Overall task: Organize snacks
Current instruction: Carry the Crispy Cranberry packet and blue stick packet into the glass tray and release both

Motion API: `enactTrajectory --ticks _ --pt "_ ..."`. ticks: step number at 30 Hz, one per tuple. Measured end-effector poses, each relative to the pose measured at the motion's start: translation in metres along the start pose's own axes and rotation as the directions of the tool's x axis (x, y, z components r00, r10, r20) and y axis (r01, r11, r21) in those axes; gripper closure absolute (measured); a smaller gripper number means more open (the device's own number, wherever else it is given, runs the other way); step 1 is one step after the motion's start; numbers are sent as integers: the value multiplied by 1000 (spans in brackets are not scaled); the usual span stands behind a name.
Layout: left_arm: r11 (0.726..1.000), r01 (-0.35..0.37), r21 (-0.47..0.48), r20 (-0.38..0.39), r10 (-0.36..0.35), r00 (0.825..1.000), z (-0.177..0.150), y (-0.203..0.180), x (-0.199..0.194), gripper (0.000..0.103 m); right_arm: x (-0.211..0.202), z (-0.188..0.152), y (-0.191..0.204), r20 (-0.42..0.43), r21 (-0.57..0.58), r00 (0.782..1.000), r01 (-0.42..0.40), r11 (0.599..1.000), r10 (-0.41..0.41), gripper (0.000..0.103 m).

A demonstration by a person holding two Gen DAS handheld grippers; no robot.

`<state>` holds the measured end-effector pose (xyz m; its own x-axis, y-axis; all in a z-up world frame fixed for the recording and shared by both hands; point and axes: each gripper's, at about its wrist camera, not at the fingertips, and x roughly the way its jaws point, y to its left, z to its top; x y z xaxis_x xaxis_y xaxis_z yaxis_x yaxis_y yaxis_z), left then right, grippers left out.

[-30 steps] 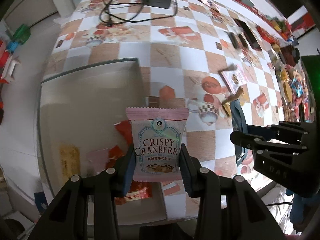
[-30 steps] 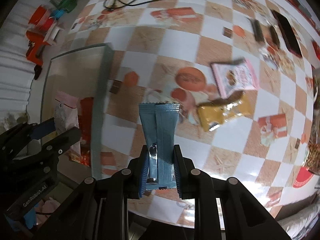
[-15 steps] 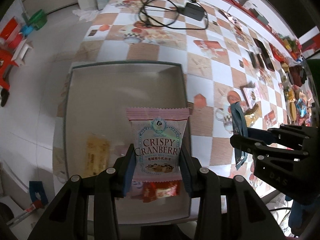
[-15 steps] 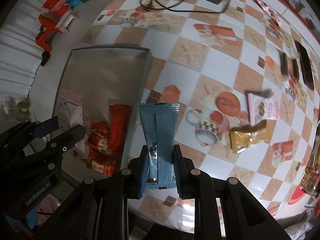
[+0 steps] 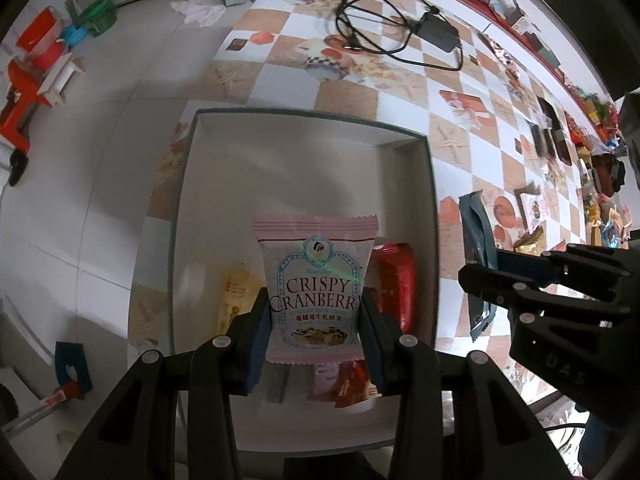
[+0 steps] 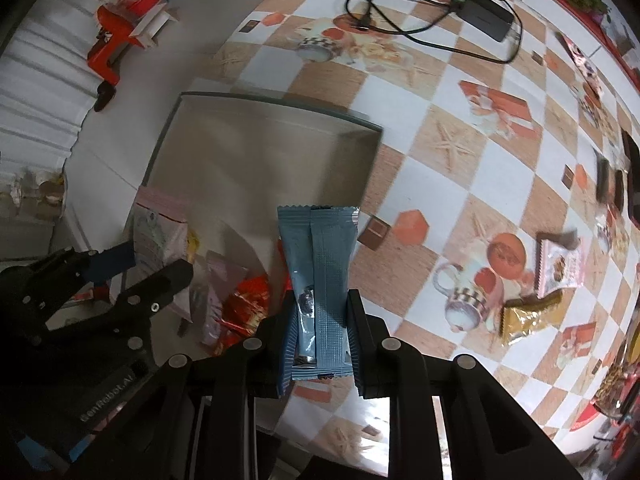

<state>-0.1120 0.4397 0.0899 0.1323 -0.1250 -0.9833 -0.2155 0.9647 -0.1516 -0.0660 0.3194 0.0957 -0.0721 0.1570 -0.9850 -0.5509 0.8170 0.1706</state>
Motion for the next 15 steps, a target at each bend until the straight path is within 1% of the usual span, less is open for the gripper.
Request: enactTrajectory --ticks 10,15 --pt "1000 1 -28 -40 -2 999 -4 15 14 59 13 16 23 -27 -25 1000 -11 1000 10 79" --pt "1000 0 -28 -48 -1 999 -4 19 17 59 20 24 32 -34 -23 999 -17 1000 16 79"
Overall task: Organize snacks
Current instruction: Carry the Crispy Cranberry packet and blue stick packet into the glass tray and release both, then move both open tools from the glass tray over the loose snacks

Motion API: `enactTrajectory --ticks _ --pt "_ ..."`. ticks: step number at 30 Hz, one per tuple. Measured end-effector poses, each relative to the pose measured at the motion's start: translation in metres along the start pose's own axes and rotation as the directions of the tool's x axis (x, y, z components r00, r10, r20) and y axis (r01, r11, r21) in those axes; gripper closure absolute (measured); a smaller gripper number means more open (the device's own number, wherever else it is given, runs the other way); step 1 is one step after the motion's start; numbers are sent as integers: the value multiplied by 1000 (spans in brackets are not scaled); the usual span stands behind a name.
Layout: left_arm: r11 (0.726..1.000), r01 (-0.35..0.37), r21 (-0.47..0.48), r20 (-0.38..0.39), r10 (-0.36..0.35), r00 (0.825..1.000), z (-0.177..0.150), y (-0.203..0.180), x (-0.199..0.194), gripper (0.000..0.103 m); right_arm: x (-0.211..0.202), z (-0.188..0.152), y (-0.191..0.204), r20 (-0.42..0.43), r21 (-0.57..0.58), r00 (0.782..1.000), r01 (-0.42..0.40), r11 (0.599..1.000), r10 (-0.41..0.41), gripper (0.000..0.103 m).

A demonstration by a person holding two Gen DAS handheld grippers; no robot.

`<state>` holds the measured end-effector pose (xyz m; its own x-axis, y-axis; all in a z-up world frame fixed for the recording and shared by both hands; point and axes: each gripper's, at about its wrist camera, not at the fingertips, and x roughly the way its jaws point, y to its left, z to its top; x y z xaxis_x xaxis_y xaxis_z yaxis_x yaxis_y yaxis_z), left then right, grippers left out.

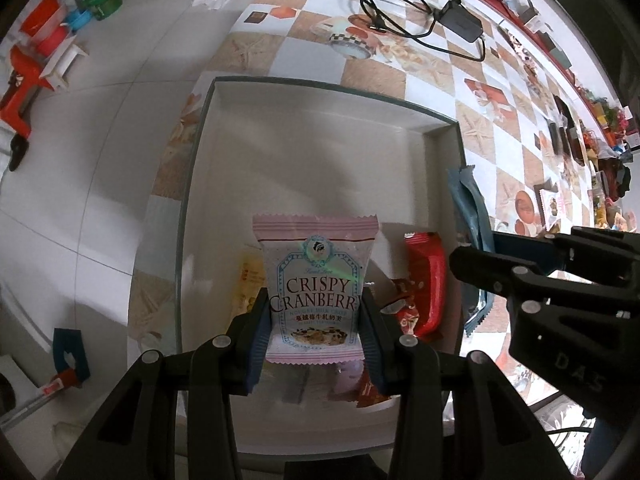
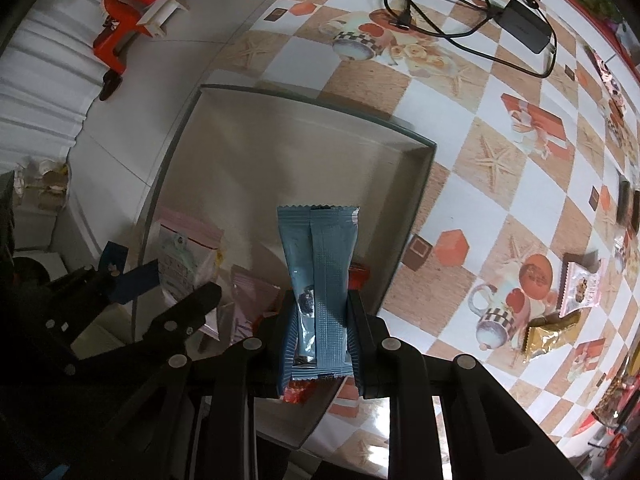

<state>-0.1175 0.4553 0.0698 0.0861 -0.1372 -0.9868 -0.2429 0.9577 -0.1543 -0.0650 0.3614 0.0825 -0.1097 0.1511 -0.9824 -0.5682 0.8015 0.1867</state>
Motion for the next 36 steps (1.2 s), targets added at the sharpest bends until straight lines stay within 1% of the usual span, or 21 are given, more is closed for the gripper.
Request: enactTrajectory --ticks 6,15,18,19,23,26,27,28,29,30,31,36 --pt "1000 -1 -1 -11 1 1000 3 4 6 59 8 8 3 -11 21 1000 -5 1000 5 79" --pt "1000 -7 11 -37 8 999 0 4 14 58 22 7 8 -40 34 999 2 999 -1 79" --pt "1000 -15 13 -37 16 999 -2 4 14 57 24 8 9 -46 42 999 0 999 2 79" --pt "1000 -17 15 -37 17 999 -2 4 14 55 25 8 9 -53 45 999 -5 999 7 79" --pt "1000 -22 11 -24 22 999 -2 4 11 33 28 11 8 -68 49 998 -10 999 14 78" --pt "1000 -28 13 -22 28 999 -2 3 9 30 29 10 6 -73 57 997 -12 998 16 77" --pt "999 -29 14 -23 30 999 -2 3 9 30 30 9 5 -75 63 997 -10 998 15 72" --pt "999 -32 13 -24 33 999 -2 2 9 30 30 9 4 -77 66 997 -9 998 14 63" --pt "999 -36 12 -25 36 999 -2 1 9 30 29 8 2 -73 69 997 -8 998 13 39" --pt "999 -37 11 -26 37 999 -3 1 9 30 27 7 1 -59 70 998 -5 997 10 27" --pt "999 -38 11 -27 39 999 -2 1 10 29 25 6 -1 -47 71 999 -5 997 8 27" --pt "999 -48 21 -32 49 998 -1 -4 10 29 23 3 -10 -50 94 999 -7 996 12 27"
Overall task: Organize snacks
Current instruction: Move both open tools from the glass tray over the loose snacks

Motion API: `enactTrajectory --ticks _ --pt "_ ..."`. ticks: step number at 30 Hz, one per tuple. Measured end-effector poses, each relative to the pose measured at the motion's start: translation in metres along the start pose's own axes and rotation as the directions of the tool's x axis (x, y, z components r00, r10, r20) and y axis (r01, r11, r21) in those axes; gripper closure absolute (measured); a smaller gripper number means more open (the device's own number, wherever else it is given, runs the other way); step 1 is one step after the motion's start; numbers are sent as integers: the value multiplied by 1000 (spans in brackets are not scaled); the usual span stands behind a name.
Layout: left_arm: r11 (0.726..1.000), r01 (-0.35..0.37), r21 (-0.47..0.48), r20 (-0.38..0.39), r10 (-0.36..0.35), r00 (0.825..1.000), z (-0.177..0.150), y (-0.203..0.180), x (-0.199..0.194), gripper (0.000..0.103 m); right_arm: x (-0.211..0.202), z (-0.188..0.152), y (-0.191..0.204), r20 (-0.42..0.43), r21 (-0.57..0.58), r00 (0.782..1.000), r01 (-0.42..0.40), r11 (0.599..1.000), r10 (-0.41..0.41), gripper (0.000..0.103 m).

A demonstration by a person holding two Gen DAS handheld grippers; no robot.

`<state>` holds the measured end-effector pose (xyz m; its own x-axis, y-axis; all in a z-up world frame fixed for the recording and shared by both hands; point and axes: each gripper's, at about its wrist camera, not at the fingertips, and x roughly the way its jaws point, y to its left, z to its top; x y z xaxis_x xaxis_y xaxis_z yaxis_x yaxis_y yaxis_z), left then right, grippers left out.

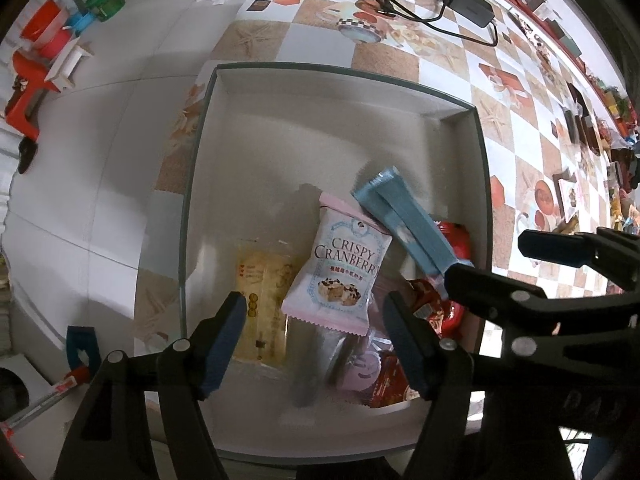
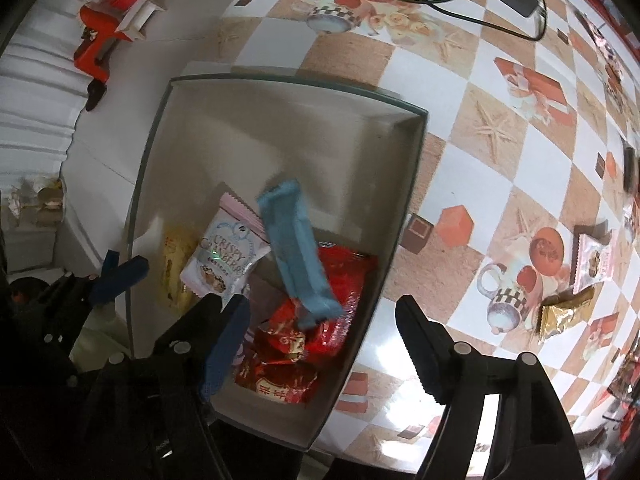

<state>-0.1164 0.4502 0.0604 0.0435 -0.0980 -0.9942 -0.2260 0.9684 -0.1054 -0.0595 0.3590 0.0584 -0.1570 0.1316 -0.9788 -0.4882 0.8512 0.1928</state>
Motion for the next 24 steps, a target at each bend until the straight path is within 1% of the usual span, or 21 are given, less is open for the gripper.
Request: enactTrajectory --ticks 3,4,5,6,13,18,24 --pt "1000 -2 8 -2 2 1000 1 -4 0 29 0 -4 -8 -2 19 1000 6 1000 -6 25" --pt "1000 -3 11 -3 3 1000 1 -6 -1 29 -1 -6 -12 -2 25 1000 10 1000 -10 20" --pt "1000 -5 18 -4 6 1000 1 -8 -1 29 -1 -7 -15 0 33 1000 15 999 -15 4" --pt "1000 -6 23 -4 6 1000 0 -9 -1 29 -3 -11 -25 7 43 1000 15 999 -15 0" --pt "997 -6 77 -13 7 1000 1 -33 0 29 -5 -26 -60 -4 112 1000 2 994 -1 0" --pt "990 -6 138 -20 9 1000 4 -59 2 29 -7 -45 -103 -11 186 1000 -5 983 7 0" --pt "978 -6 209 -32 13 999 5 -93 5 28 -9 -70 -155 -18 280 1000 -2 960 7 0"
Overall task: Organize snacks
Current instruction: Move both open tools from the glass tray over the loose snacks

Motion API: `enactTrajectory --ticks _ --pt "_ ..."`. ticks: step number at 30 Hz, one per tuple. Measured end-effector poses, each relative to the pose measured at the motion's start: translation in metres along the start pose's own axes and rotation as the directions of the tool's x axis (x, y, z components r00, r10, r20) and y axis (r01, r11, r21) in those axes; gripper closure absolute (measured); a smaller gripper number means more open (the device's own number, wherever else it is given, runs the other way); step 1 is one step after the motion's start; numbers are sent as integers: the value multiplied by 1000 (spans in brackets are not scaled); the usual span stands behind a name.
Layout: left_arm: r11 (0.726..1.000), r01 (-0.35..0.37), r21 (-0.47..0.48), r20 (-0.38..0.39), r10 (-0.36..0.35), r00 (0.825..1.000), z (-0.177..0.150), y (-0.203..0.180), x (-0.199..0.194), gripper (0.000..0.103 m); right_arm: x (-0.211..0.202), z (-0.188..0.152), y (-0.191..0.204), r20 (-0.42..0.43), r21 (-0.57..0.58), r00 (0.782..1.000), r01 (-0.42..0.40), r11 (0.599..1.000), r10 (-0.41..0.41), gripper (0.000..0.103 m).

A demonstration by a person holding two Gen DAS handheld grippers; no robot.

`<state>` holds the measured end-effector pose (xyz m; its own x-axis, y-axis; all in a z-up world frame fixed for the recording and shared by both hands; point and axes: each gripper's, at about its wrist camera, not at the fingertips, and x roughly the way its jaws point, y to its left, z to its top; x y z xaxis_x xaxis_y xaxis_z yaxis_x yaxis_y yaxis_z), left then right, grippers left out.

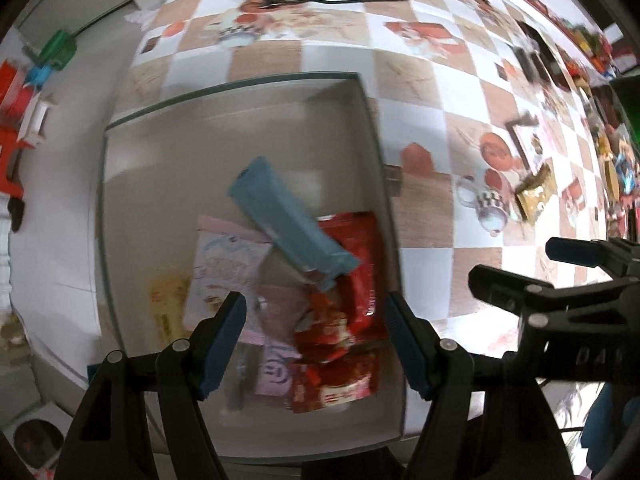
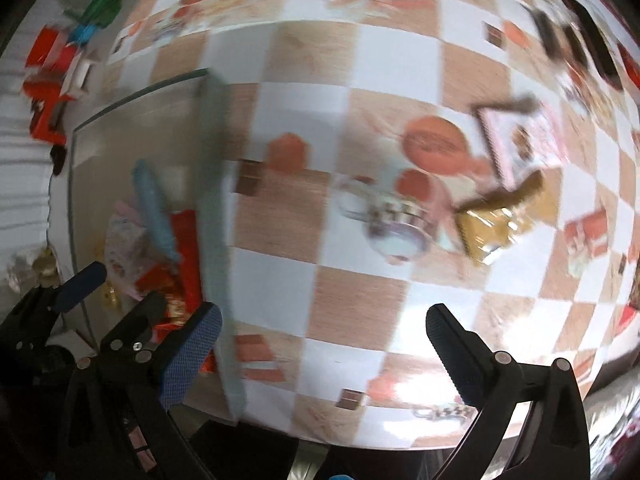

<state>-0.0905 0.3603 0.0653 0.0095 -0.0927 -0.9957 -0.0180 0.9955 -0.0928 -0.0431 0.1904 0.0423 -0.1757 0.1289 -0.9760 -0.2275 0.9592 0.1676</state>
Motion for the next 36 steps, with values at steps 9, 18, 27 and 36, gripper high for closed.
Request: enactTrajectory --ticks 9,18,27,36 --pt "995 -17 101 -13 18 1000 6 -43 2 28 7 -17 -113 -28 206 999 27 978 -22 0" --pt "989 -20 145 -37 26 999 16 -74 8 28 2 -12 -204 -5 411 1000 8 912 -7 0" --pt "987 -36 157 -50 44 998 15 -97 7 28 -8 18 -265 43 496 999 0 868 -25 0" --pt "976 -43 213 -35 52 998 39 -137 5 28 -8 43 -287 32 508 998 25 861 -47 0"
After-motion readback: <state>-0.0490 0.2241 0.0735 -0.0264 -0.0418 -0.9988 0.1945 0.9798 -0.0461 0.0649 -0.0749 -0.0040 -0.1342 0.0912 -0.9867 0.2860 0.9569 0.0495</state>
